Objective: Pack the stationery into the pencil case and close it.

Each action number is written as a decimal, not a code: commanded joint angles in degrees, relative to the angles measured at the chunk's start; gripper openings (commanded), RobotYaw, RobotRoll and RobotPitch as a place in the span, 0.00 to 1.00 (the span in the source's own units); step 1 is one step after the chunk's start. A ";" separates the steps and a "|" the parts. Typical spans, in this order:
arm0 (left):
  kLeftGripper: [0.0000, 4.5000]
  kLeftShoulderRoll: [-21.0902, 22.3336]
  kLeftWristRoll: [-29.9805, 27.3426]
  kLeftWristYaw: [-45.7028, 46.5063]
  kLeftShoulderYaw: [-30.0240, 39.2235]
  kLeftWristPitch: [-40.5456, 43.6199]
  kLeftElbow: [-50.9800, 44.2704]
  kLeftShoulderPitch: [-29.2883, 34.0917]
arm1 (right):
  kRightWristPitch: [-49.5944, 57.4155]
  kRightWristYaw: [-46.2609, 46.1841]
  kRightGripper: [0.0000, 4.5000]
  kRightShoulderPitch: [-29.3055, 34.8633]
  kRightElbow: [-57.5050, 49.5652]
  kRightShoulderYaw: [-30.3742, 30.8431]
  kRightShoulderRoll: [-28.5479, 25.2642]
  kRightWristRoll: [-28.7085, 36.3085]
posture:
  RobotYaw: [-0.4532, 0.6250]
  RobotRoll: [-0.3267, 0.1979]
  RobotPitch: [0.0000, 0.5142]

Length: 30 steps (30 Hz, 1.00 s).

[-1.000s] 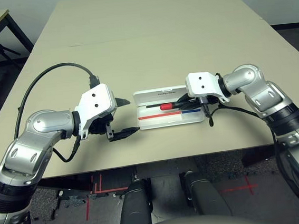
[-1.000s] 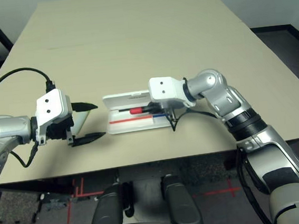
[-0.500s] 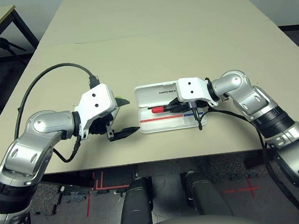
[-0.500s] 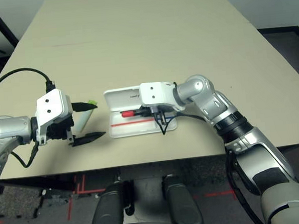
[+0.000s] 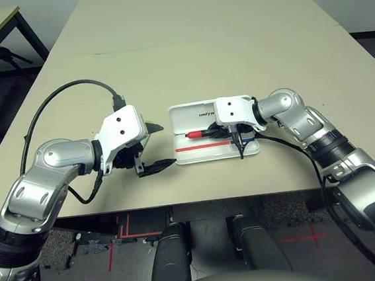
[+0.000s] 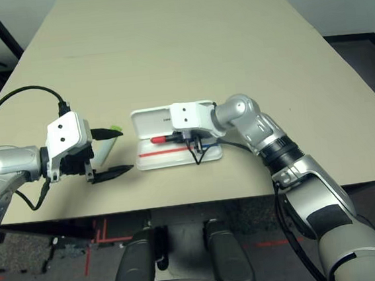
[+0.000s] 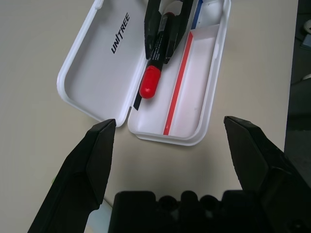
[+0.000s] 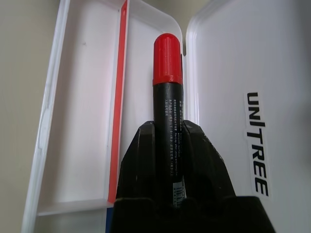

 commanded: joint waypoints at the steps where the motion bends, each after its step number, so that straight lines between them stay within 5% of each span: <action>1: 1.00 0.09 0.62 0.24 -0.67 -0.08 -0.65 0.64 | -2.78 1.00 0.35 -0.38 0.93 0.48 0.21 0.17 | 0.47 0.62 0.24; 9: 1.00 0.14 0.81 0.19 -0.89 -0.39 -0.39 0.82 | -2.24 5.35 0.99 0.04 -2.74 -2.06 -2.09 4.63 | 0.46 0.62 0.24; 21: 1.00 -0.07 0.93 -0.27 -1.06 -0.99 0.97 0.16 | 18.57 20.00 0.99 7.05 -19.98 -10.80 -17.87 23.76 | 0.44 0.62 0.24; 30: 1.00 0.07 1.08 -1.16 -1.25 -1.35 2.49 0.00 | 27.62 19.50 0.99 14.71 -23.85 -21.20 -26.93 33.05 | 0.40 0.62 0.25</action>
